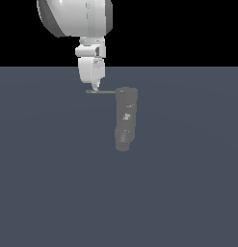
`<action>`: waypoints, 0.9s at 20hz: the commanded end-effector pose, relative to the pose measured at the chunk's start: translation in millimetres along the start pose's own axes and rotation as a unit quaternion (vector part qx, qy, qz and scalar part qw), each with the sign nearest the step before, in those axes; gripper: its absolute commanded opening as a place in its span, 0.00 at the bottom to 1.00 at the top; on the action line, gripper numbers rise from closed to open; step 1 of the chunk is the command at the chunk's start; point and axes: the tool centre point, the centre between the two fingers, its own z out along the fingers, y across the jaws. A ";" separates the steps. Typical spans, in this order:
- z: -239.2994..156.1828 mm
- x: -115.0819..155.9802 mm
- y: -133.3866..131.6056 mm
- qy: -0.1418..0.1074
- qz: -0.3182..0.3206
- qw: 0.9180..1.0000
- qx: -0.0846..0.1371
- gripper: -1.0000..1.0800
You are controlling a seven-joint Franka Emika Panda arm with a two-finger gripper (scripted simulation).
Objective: Turn on the faucet by rotating a designated handle.
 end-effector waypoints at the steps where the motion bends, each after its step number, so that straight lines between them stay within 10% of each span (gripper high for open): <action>1: 0.2 0.2 -1.1 0.000 0.002 1.000 0.000 0.00; 18: 0.3 1.0 36.3 0.000 0.002 1.000 0.000 0.00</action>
